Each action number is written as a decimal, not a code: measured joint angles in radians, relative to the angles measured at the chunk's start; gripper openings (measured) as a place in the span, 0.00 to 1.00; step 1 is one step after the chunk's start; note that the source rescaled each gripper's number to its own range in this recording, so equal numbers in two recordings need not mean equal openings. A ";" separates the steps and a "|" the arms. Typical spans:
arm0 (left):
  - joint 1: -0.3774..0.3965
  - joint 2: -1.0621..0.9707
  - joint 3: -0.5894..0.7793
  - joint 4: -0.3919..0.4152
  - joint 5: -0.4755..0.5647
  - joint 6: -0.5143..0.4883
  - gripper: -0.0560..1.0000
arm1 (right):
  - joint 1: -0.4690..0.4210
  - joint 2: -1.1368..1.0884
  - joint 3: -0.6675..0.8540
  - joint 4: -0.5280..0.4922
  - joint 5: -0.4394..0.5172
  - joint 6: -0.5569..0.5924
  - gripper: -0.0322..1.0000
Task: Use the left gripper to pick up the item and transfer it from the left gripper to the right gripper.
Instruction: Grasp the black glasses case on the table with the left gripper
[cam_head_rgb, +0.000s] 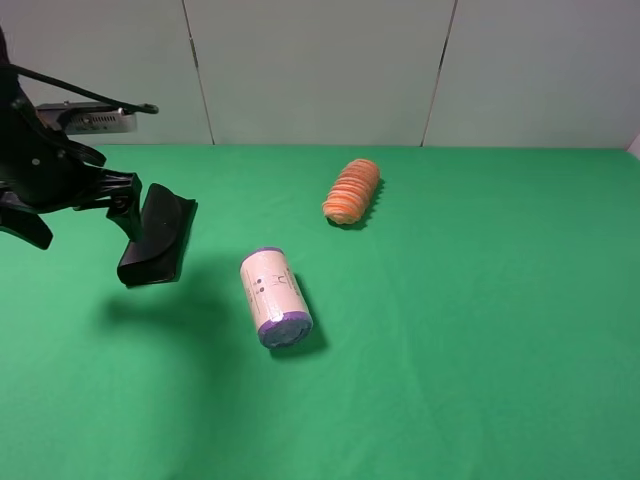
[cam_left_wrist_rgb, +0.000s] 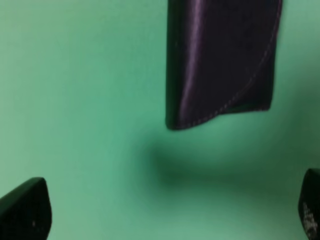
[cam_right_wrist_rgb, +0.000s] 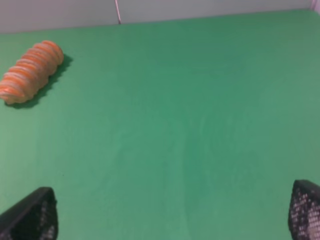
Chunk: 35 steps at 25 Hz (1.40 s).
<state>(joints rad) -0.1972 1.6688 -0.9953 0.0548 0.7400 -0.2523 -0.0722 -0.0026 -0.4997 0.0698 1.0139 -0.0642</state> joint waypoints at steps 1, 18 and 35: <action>-0.005 0.018 -0.010 0.000 -0.002 -0.002 1.00 | 0.000 0.000 0.000 0.000 0.000 0.000 1.00; -0.057 0.247 -0.074 0.000 -0.091 -0.063 1.00 | 0.000 0.000 0.000 0.002 0.001 0.000 1.00; -0.099 0.378 -0.180 0.050 -0.101 -0.071 1.00 | 0.000 0.000 0.000 0.011 0.001 0.000 1.00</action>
<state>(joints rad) -0.2961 2.0465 -1.1749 0.1051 0.6386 -0.3235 -0.0722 -0.0026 -0.4997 0.0807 1.0148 -0.0642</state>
